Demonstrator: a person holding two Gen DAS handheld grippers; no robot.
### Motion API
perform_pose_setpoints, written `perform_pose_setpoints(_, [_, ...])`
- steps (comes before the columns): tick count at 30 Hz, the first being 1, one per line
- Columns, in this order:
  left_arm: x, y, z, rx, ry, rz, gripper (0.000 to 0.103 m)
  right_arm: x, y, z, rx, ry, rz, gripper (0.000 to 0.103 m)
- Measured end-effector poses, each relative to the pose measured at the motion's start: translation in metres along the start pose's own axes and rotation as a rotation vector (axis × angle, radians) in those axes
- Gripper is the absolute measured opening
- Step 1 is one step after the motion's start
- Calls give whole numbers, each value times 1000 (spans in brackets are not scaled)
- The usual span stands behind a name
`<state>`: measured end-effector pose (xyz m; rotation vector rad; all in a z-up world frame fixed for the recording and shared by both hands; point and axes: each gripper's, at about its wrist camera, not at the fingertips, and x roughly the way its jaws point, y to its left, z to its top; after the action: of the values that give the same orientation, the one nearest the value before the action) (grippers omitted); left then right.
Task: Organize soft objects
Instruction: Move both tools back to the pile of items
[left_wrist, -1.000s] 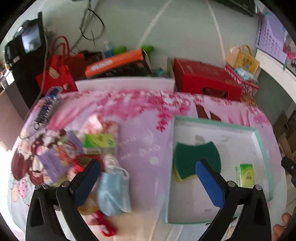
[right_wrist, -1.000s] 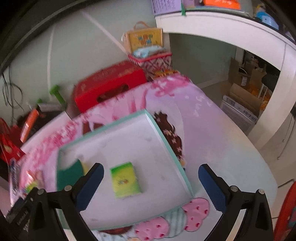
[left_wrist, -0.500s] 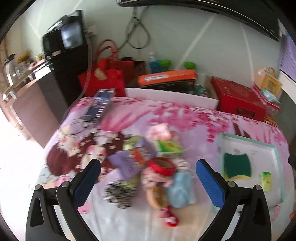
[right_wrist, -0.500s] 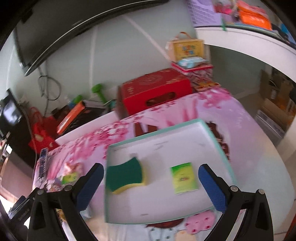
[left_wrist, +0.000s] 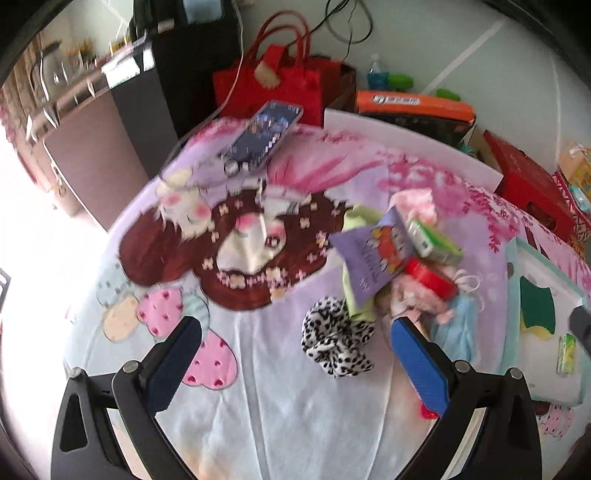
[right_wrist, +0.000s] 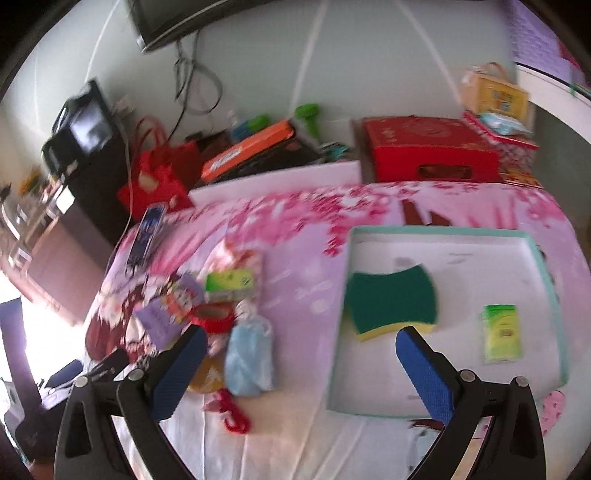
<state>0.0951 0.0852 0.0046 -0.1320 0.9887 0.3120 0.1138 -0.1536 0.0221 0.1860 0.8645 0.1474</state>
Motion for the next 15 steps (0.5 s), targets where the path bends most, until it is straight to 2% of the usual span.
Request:
perform_pose_setpoints(7, [45,-1,-15,-12,142,-68,102,51,20,-21,-67,147,-33,101])
perform_pose_setpoints(9, [54,-3,-18,-2,172,-80,100,61,23,-25,-77,183,-25,92])
perform_pose_setpoints(13, [66,1,-22,-25,207,-102,85,77,32,-32,-106,230,-10,83])
perform_pose_setpoints(15, [70,3,-23,-41,230,-120,79,81,36,-35,-120,245,-2,74])
